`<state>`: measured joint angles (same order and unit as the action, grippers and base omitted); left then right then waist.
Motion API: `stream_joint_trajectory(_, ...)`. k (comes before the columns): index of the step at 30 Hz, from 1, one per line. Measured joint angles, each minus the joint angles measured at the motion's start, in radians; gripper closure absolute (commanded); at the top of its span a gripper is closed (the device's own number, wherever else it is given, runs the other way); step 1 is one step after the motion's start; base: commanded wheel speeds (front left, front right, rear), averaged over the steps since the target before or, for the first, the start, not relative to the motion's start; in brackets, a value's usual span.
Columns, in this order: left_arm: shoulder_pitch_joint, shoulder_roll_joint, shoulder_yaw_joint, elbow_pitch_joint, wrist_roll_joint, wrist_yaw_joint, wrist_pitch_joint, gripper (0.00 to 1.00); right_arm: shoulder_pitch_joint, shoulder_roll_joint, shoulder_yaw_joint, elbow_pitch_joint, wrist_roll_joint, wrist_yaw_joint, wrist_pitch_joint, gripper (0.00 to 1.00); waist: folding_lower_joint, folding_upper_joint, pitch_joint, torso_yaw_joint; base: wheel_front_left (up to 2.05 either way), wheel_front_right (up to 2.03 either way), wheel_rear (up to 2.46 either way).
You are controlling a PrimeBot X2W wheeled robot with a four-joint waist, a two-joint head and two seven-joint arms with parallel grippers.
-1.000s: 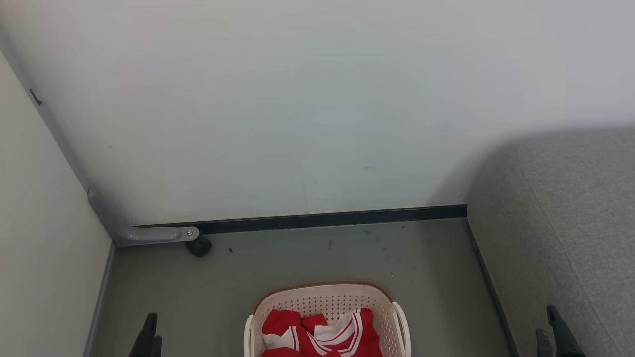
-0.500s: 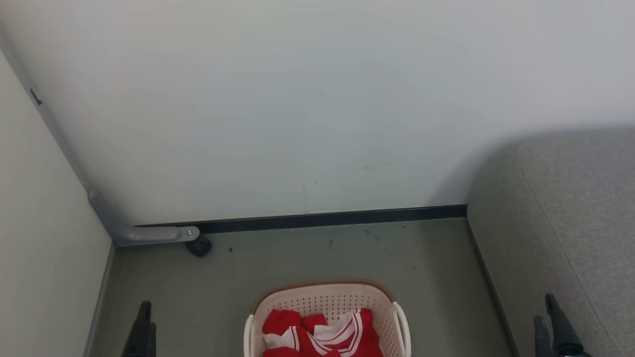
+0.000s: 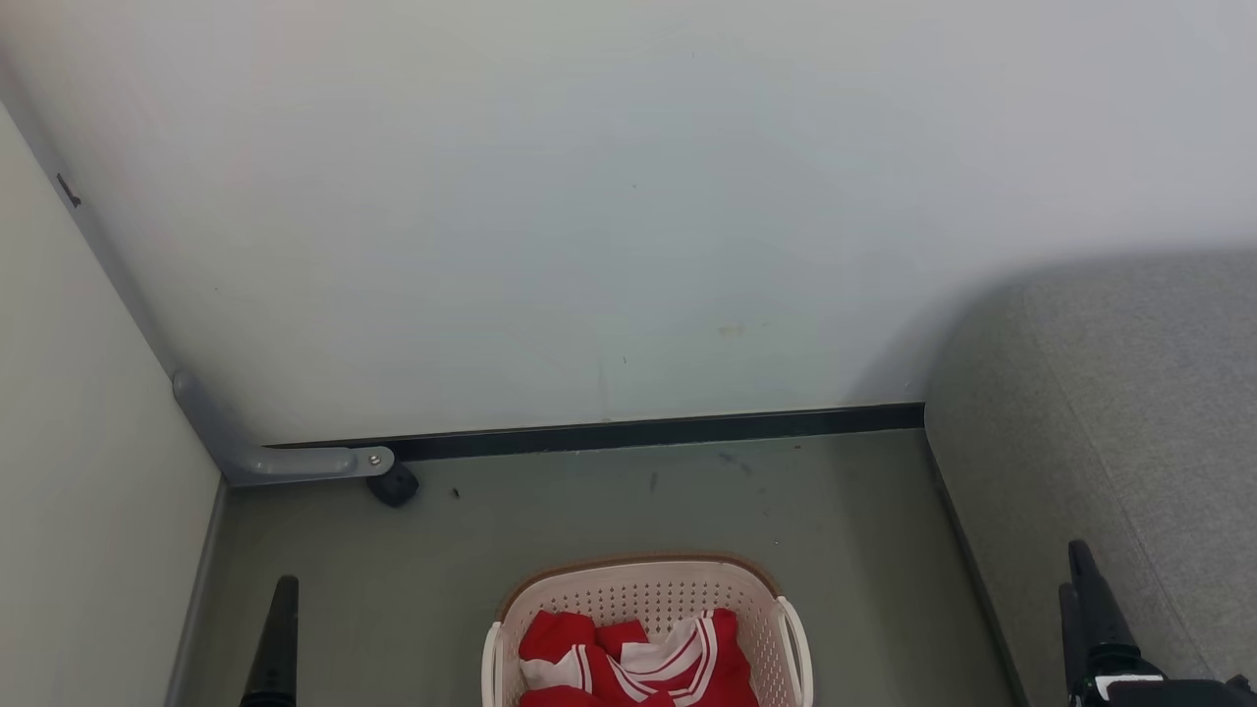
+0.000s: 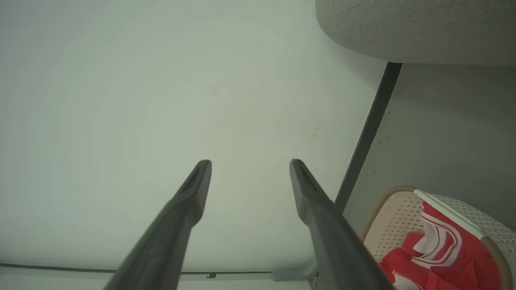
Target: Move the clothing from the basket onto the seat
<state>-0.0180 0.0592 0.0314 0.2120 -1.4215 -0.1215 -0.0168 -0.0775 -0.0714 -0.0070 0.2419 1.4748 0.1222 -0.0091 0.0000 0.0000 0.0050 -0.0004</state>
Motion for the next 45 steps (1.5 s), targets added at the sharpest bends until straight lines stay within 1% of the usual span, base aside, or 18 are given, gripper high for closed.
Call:
stream_joint_trajectory(2,0.001,0.004,-0.005,-0.007,0.023,0.008,-0.006,0.00,-0.001,-0.009,0.015,-0.005,-0.031,0.000,-0.010,0.00,0.0000,0.0000,0.000,0.000,0.00,0.00,0.00)
stream_joint_trajectory(9,0.002,0.032,-0.033,-0.034,0.173,0.025,-0.031,0.00,-0.019,-0.044,0.067,-0.012,-0.155,0.000,-0.038,0.00,0.0000,0.0000,0.001,0.000,0.00,0.00,0.00)
stream_joint_trajectory(10,0.002,0.032,-0.033,-0.034,0.173,0.025,-0.031,0.00,-0.019,-0.044,0.067,-0.012,-0.155,0.000,-0.038,0.00,0.0000,0.0000,0.001,0.000,0.00,0.00,0.00)
stream_joint_trajectory(13,0.003,0.045,-0.049,-0.041,0.238,0.034,-0.047,0.00,-0.021,-0.066,0.093,-0.012,-0.222,-0.001,-0.048,0.00,0.0000,0.0000,0.001,0.000,0.00,0.00,0.00)
stream_joint_trajectory(17,0.005,0.062,-0.076,-0.053,0.324,0.046,-0.059,0.00,-0.038,-0.087,0.126,-0.012,-0.305,-0.015,-0.064,0.00,0.0000,0.0000,0.002,0.000,0.00,0.00,0.00)
stream_joint_trajectory(22,0.006,0.085,-0.095,-0.067,0.440,0.079,-0.079,0.00,-0.049,-0.112,0.170,-0.013,-0.409,-0.036,-0.084,0.00,0.0000,0.0000,0.002,0.001,0.00,0.00,0.00)
stream_joint_trajectory(25,0.006,0.097,-0.110,-0.073,0.498,0.088,-0.090,0.00,-0.058,-0.124,0.195,-0.013,-0.468,-0.047,-0.095,0.00,0.0000,0.0000,0.002,0.002,0.00,0.00,0.00)
stream_joint_trajectory(30,0.011,0.107,-0.131,-0.087,0.580,0.113,-0.106,0.00,-0.062,-0.137,0.230,-0.013,-0.549,-0.070,-0.114,0.00,0.0000,0.0000,0.002,0.001,0.00,0.00,0.00)
stream_joint_trajectory(34,0.018,0.114,-0.140,-0.100,0.639,0.123,-0.122,0.00,-0.064,-0.148,0.254,-0.013,-0.609,-0.087,-0.129,0.00,0.0000,0.0000,0.002,0.001,0.00,0.00,0.00)
stream_joint_trajectory(45,0.025,0.126,-0.169,-0.136,0.770,0.141,-0.165,0.00,-0.091,-0.177,0.301,-0.026,-0.743,-0.114,-0.170,0.00,0.0000,0.0000,0.011,0.001,0.00,0.00,0.00)
